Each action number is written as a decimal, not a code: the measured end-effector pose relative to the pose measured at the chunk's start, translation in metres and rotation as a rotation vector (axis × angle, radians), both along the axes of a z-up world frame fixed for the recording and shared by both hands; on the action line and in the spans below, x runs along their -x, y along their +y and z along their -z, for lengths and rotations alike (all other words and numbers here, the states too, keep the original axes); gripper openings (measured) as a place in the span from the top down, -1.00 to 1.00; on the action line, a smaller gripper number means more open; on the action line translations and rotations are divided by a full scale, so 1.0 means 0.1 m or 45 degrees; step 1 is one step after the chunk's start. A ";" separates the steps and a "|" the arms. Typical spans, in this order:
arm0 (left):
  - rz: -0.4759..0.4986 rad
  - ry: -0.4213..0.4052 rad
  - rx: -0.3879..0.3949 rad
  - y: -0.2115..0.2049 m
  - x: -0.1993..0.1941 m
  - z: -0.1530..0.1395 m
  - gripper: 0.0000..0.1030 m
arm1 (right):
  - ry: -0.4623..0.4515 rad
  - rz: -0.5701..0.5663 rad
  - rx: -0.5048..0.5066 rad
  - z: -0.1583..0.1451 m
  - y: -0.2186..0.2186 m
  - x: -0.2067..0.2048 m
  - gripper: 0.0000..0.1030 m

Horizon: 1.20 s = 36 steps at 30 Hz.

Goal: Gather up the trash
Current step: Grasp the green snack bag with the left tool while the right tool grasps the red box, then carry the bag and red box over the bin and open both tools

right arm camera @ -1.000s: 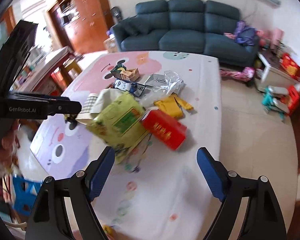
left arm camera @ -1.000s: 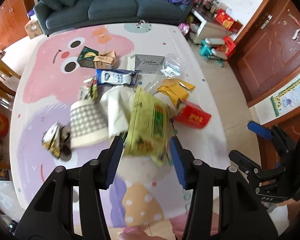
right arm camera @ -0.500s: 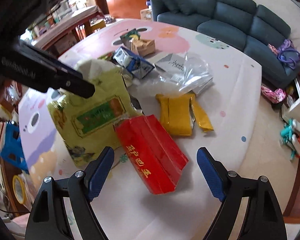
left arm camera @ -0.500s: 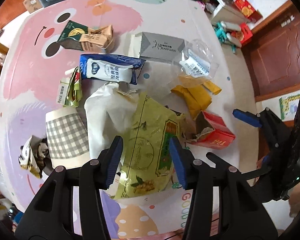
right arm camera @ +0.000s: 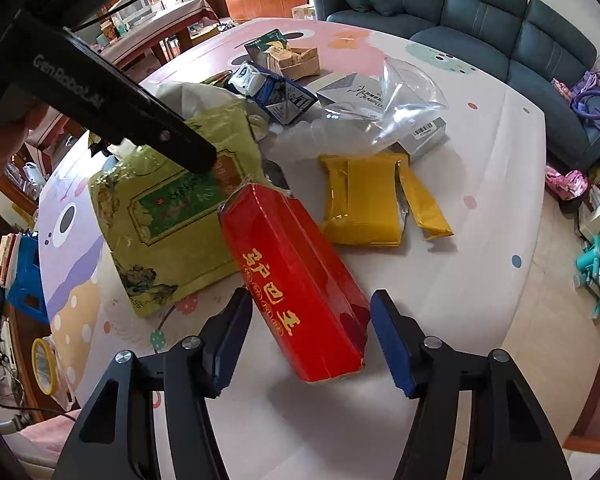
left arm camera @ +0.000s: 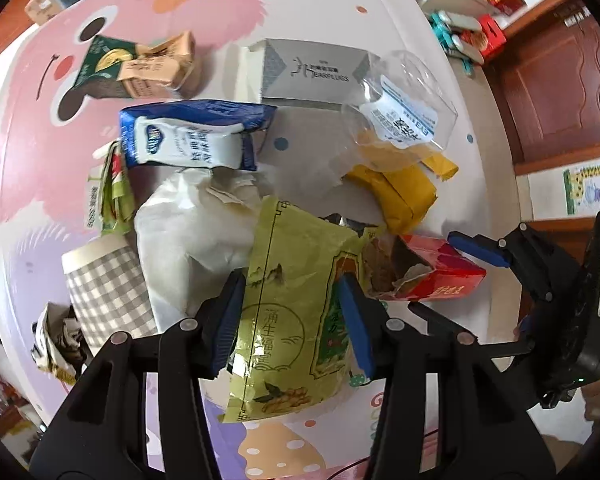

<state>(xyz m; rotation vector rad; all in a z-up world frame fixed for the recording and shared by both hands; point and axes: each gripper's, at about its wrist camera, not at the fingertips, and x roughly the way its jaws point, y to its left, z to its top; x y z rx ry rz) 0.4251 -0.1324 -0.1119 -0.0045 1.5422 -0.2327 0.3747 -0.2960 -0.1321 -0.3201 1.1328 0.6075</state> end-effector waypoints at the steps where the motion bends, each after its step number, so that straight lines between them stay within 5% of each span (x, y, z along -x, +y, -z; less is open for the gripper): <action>1: 0.013 0.000 -0.002 -0.02 -0.01 0.01 0.12 | 0.001 0.000 -0.003 -0.02 0.01 0.01 -0.16; 3: 0.022 -0.011 -0.004 -0.06 -0.03 0.01 0.26 | 0.003 0.004 -0.009 -0.02 0.01 0.02 -0.15; 5: 0.008 -0.010 -0.007 -0.07 -0.03 0.00 0.81 | 0.004 0.009 -0.019 -0.04 0.02 0.04 -0.13; 9: -0.061 -0.068 0.044 -0.03 0.04 -0.13 0.98 | 0.001 0.021 -0.056 -0.11 0.00 0.06 0.06; 22: -0.174 -0.374 0.046 0.07 0.83 -0.94 1.00 | 0.068 0.108 -0.207 -0.33 0.01 0.24 0.18; 36: -0.216 -0.458 0.114 0.45 1.90 -1.32 1.00 | 0.155 0.200 -0.306 -0.59 0.29 0.88 0.19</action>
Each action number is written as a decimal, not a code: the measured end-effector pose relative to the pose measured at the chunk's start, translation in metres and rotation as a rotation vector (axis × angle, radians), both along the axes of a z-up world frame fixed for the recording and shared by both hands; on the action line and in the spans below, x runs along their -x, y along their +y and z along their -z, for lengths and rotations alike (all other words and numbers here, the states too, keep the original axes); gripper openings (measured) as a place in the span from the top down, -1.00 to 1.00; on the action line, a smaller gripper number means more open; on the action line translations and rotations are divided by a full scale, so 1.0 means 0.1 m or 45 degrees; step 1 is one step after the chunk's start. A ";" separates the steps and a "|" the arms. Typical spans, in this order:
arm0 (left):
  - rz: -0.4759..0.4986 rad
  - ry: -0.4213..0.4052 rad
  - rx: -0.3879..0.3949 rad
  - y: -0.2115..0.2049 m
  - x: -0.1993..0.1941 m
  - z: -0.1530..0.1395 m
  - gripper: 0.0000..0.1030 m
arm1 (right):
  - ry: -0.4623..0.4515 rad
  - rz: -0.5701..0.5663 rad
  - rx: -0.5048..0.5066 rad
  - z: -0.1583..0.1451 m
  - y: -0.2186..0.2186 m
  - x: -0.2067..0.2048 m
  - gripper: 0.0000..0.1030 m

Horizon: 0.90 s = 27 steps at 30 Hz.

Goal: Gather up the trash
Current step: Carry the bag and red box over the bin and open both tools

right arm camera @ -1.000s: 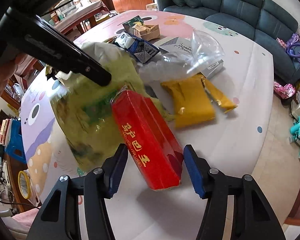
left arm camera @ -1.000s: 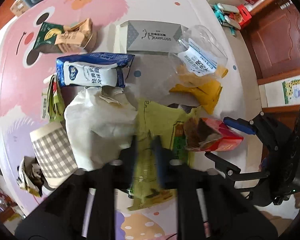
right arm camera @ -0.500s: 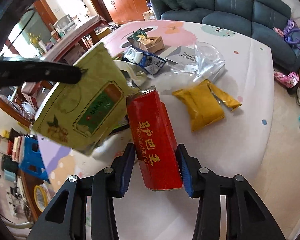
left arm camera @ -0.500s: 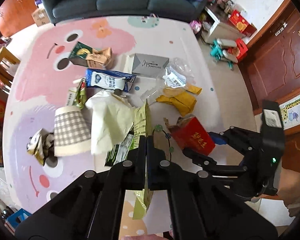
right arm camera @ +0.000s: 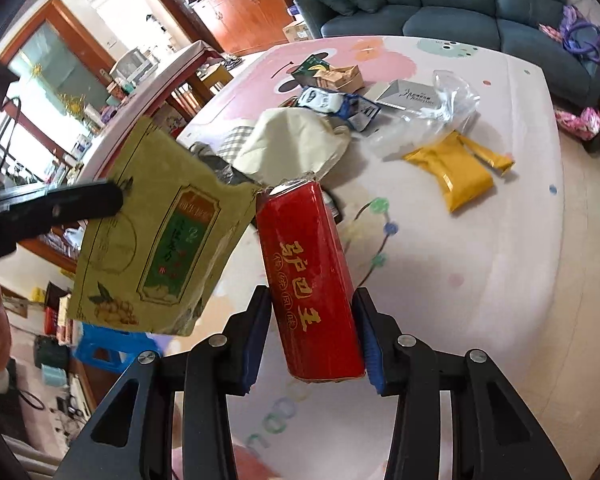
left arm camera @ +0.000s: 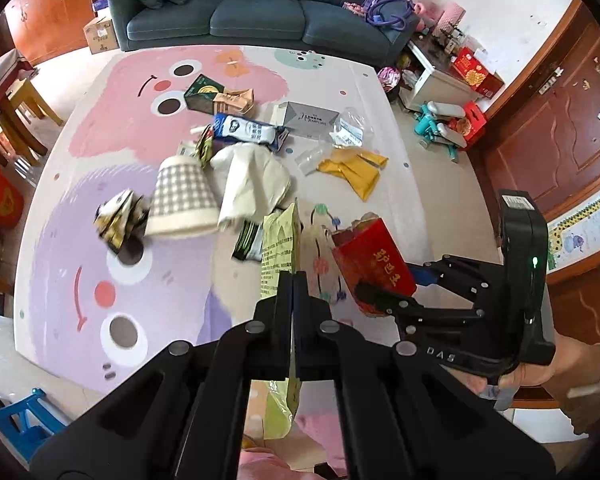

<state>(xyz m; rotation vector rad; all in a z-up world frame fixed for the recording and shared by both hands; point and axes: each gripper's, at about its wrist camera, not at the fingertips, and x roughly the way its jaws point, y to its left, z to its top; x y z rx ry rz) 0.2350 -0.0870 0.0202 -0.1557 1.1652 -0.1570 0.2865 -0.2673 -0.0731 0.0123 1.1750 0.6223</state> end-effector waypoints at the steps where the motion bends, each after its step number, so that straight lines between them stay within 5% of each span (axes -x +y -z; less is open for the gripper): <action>1: 0.006 -0.011 0.008 0.05 0.12 -0.03 1.00 | 0.003 0.010 -0.005 -0.02 0.02 0.05 0.19; 14: 0.186 -0.091 0.091 0.64 1.61 -0.15 1.00 | -0.032 0.230 -0.031 -0.17 0.61 1.69 0.19; 19: 0.224 -0.047 0.103 0.83 2.09 0.08 1.00 | -0.001 0.322 -0.047 0.10 0.87 2.31 0.19; 27: 0.223 0.055 0.129 0.92 2.58 0.63 1.00 | 0.201 0.393 0.005 0.73 1.08 3.03 0.19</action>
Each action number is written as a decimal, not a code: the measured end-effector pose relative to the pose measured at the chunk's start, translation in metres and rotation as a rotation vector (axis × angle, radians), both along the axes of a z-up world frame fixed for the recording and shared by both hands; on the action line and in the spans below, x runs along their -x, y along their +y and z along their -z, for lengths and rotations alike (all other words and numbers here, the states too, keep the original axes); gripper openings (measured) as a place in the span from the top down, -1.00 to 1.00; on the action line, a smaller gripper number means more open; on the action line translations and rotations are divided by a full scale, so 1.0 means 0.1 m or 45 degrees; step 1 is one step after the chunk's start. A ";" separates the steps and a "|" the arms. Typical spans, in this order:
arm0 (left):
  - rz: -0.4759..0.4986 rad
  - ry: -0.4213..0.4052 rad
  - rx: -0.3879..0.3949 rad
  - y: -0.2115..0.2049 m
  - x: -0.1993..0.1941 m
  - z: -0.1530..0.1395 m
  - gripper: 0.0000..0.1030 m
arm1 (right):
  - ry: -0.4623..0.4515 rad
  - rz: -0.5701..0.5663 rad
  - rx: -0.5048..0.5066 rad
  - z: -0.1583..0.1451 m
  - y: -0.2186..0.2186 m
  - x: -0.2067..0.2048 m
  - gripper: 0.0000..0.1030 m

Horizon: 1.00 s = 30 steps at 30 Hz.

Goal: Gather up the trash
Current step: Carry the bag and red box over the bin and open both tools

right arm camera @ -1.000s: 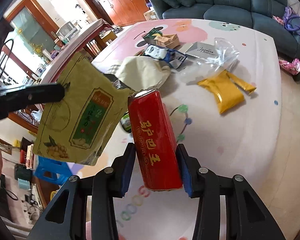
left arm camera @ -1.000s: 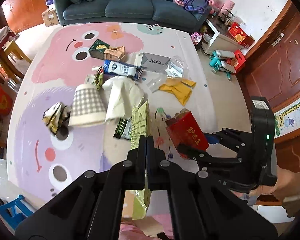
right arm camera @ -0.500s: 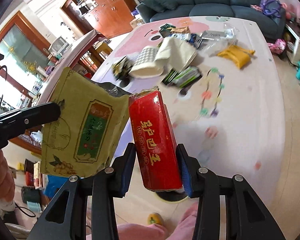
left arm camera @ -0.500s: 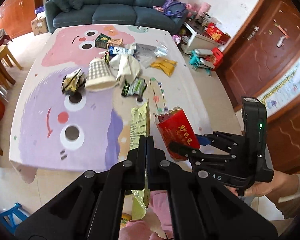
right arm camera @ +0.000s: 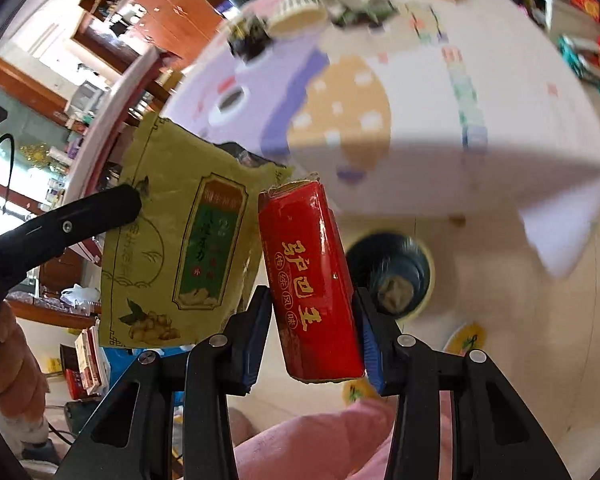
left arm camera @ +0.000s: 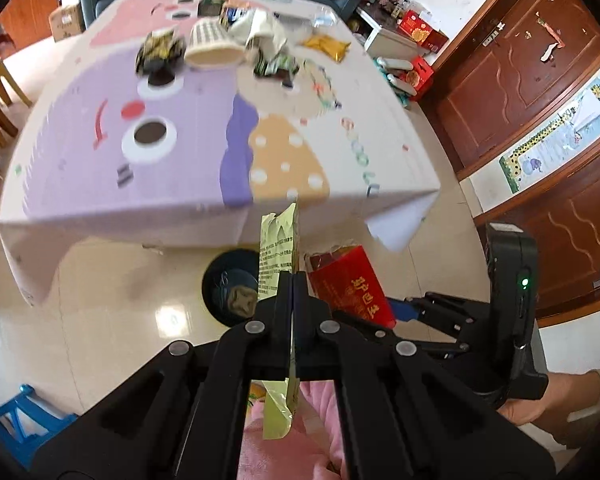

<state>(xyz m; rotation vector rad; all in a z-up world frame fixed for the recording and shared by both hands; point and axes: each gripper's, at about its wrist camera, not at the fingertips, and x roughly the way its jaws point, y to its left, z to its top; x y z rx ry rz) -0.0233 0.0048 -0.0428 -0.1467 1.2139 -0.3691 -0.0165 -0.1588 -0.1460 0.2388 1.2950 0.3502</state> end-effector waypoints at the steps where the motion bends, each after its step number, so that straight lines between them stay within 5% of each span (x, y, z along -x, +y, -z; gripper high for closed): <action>1: -0.008 0.003 -0.003 0.00 0.02 0.08 1.00 | 0.016 0.007 0.001 0.08 0.00 0.03 0.19; 7: -0.081 0.004 -0.032 -0.04 0.03 0.68 1.00 | 0.092 0.074 0.030 0.70 -0.05 0.10 0.19; 20: -0.211 0.047 -0.094 -0.31 -0.24 2.90 1.00 | 0.196 0.172 0.016 2.78 -0.20 -0.09 0.19; 25: -0.203 0.068 -0.145 -0.42 -0.33 3.48 1.00 | 0.168 0.198 -0.008 3.26 -0.30 -0.27 0.06; 27: -0.197 0.086 -0.184 -0.45 -0.35 3.64 0.80 | 0.132 0.205 -0.020 3.41 -0.34 -0.35 -0.19; 29: -0.220 0.091 -0.248 -0.45 -0.35 3.77 0.24 | 0.108 0.226 0.009 3.51 -0.37 -0.36 -0.37; 30: -0.228 0.090 -0.261 -0.44 -0.35 3.79 0.13 | 0.106 0.233 0.015 3.54 -0.38 -0.38 -0.40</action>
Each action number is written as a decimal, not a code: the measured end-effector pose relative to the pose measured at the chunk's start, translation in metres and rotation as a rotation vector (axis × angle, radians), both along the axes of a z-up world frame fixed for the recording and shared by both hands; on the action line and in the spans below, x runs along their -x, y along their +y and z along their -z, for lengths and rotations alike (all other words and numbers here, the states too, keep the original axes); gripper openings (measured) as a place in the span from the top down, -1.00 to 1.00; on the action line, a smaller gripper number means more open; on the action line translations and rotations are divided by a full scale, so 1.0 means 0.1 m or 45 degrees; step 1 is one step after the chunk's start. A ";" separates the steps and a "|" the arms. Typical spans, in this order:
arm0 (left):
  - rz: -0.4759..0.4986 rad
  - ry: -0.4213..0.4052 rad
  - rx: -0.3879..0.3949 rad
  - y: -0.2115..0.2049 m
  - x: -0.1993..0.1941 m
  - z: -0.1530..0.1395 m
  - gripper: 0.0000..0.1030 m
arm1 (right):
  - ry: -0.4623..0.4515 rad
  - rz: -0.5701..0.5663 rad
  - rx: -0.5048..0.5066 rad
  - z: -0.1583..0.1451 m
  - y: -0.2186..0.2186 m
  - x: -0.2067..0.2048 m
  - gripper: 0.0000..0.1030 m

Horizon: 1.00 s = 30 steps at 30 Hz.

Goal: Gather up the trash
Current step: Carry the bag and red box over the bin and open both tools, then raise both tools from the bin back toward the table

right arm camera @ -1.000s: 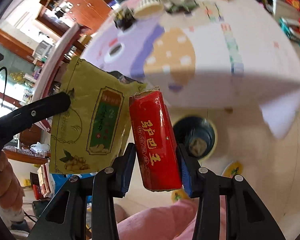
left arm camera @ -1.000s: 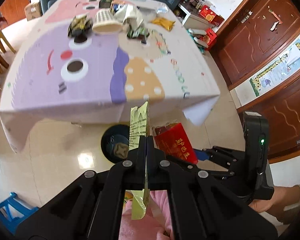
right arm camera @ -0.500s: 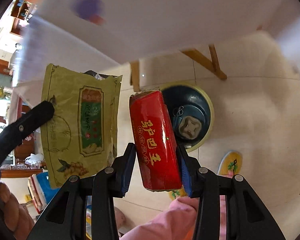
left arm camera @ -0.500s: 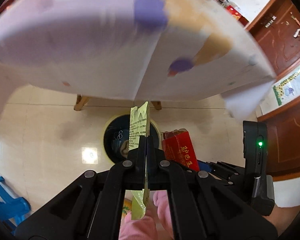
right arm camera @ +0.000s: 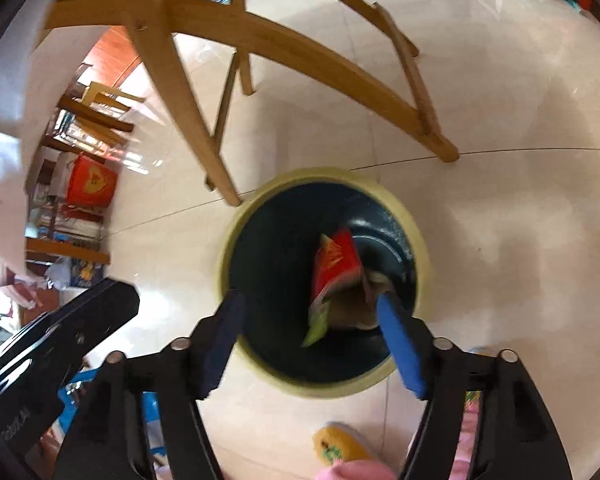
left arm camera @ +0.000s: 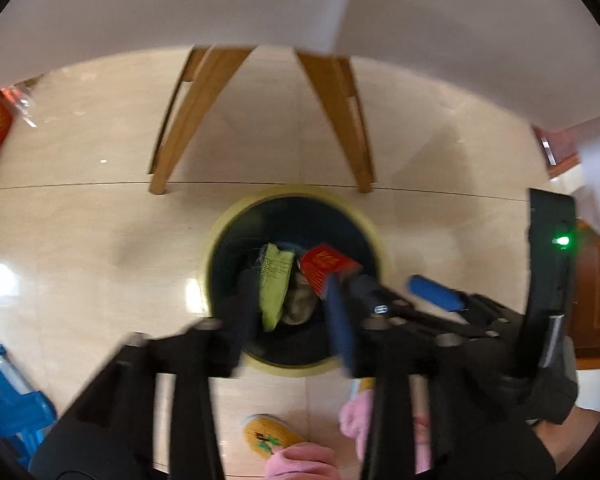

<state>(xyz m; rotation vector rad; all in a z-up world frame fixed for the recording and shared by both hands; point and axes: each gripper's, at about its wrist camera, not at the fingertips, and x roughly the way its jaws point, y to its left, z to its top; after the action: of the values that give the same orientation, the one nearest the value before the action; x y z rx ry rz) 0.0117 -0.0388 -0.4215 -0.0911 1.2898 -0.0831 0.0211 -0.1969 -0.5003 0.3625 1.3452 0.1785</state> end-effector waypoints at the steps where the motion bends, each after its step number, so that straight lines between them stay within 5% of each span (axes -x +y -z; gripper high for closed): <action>1: -0.016 0.000 -0.021 0.01 0.00 0.03 0.06 | 0.005 0.005 0.001 0.02 -0.01 -0.02 -0.41; 9: -0.120 0.064 -0.055 0.19 -0.01 0.02 0.06 | 0.023 0.004 -0.007 0.02 -0.07 -0.11 -0.43; 14: -0.172 0.042 -0.056 0.28 0.08 -0.36 0.06 | 0.012 -0.011 -0.009 -0.24 -0.08 -0.09 -0.43; 20: -0.188 0.006 -0.070 0.38 0.20 -1.05 0.06 | -0.034 -0.070 0.001 -0.98 -0.01 0.02 -0.43; 30: -0.154 -0.093 -0.056 0.47 0.42 -2.42 0.06 | -0.170 -0.152 0.014 -2.61 0.21 0.27 -0.48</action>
<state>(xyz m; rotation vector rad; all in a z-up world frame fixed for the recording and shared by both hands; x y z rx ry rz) -0.0300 0.0085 -0.1797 -0.1273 1.2096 0.0451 -0.0062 -0.1755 -0.2397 0.2565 1.2357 0.2898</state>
